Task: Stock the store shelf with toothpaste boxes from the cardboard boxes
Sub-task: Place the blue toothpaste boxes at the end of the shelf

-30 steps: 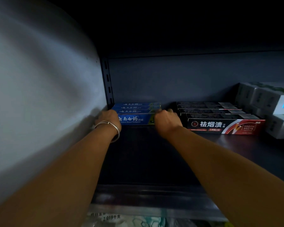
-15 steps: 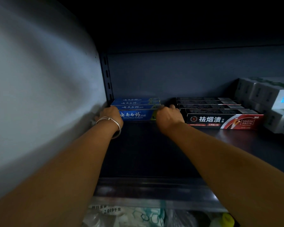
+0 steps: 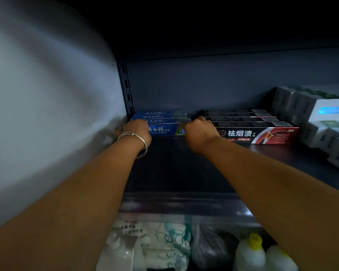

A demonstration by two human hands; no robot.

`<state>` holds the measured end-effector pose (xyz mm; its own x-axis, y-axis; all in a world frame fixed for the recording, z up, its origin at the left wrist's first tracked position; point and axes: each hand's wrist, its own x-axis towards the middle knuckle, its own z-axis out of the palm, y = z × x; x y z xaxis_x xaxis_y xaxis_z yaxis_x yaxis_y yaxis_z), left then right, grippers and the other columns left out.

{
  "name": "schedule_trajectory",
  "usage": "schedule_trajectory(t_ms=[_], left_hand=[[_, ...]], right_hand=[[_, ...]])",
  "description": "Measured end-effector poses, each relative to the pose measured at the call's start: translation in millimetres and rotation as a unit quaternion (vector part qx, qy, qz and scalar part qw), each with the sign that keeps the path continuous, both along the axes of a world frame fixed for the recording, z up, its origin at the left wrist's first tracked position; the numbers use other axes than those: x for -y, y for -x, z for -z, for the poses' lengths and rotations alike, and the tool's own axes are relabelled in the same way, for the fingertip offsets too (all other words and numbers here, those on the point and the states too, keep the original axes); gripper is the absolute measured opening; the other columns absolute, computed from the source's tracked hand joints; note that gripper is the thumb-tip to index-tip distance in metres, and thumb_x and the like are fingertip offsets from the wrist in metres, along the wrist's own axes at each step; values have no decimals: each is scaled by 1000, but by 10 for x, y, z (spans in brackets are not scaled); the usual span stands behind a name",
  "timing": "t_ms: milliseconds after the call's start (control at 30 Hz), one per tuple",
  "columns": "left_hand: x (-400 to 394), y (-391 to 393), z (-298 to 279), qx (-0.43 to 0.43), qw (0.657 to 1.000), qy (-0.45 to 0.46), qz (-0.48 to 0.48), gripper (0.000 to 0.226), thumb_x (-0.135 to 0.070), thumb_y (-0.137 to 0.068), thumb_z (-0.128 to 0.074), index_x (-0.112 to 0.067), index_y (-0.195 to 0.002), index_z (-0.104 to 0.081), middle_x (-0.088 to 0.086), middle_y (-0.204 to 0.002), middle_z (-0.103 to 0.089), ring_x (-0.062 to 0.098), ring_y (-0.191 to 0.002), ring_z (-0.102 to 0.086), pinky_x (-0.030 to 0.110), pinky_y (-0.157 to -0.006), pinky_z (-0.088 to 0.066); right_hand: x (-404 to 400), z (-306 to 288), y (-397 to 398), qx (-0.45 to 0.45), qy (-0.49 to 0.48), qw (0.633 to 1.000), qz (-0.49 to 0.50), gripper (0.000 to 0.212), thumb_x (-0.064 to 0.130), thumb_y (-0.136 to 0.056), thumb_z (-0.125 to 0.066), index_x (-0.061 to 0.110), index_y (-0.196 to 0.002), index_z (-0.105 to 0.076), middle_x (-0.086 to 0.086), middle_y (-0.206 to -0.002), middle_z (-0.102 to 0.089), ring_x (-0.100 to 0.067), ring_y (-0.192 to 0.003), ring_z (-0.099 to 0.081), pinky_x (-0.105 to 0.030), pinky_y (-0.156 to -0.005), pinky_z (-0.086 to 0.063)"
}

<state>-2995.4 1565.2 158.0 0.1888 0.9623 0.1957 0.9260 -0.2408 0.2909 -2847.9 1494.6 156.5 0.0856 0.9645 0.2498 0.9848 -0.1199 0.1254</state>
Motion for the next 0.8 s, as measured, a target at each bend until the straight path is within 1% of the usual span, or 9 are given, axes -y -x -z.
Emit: schedule_trajectory(t_ms=[67,133,233,333,433,567,700,800], left_hand=[[168,-57,-16,3,1000,-10,20,39,-3,-88,-55,-13,-126,-55,10,-131,-52,30,-120,-50,39,-105,-39],[313,-97,0,12,999,-15,38,43,-11,-86,-61,-17,-128,-52,8,-134,-50,29,-123,-48,43,-108,-35],[600,-187,31,26,998,-10,63,50,-23,-84,-66,-16,-130,-48,8,-137,-48,29,-126,-45,46,-107,-34],[928,-279,42,36,996,-15,82,53,-29,-84,-66,-17,-131,-46,8,-137,-47,28,-127,-44,46,-108,-34],[1259,-374,68,20,994,-27,102,53,-33,-85,-64,-19,-132,-45,6,-137,-45,26,-128,-42,45,-107,-33],[1703,-549,120,11,990,-37,136,54,-34,-85,-64,-20,-133,-44,5,-137,-45,25,-130,-39,44,-107,-31],[2165,-800,182,13,984,-53,172,54,-33,-84,-65,-20,-131,-44,3,-134,-46,25,-128,-38,41,-103,-30],[2496,-1020,341,19,977,-70,200,52,-32,-82,-67,-19,-128,-45,3,-130,-46,24,-125,-38,38,-100,-30]], right_hand=[[122,2,-53,-1,2,1000,-28,37,10,-93,-45,10,-130,-50,-15,-126,-54,-31,-123,-41,-39,-99,-37],[265,6,-118,-2,4,999,-47,41,14,-93,-49,14,-134,-48,-15,-126,-54,-31,-122,-41,-37,-99,-38],[545,-13,-209,-17,3,998,-62,44,18,-92,-52,13,-136,-46,-16,-127,-54,-32,-122,-44,-37,-98,-39],[867,-33,-307,-32,3,997,-71,52,22,-89,-57,13,-138,-42,-15,-127,-54,-32,-121,-46,-38,-99,-42],[1199,-26,-432,-35,6,997,-73,55,23,-87,-60,11,-137,-42,-14,-130,-53,-31,-123,-43,-40,-100,-42],[1649,-6,-636,-23,-4,997,-77,54,22,-84,-63,10,-133,-47,-15,-131,-49,-32,-123,-44,-40,-101,-41],[2105,72,-858,-11,-1,997,-73,49,17,-84,-62,8,-131,-50,-18,-129,-51,-34,-120,-47,-40,-98,-43],[2466,216,-1059,-20,12,998,-65,49,17,-84,-63,9,-130,-50,-16,-128,-50,-33,-119,-48,-40,-96,-43]])
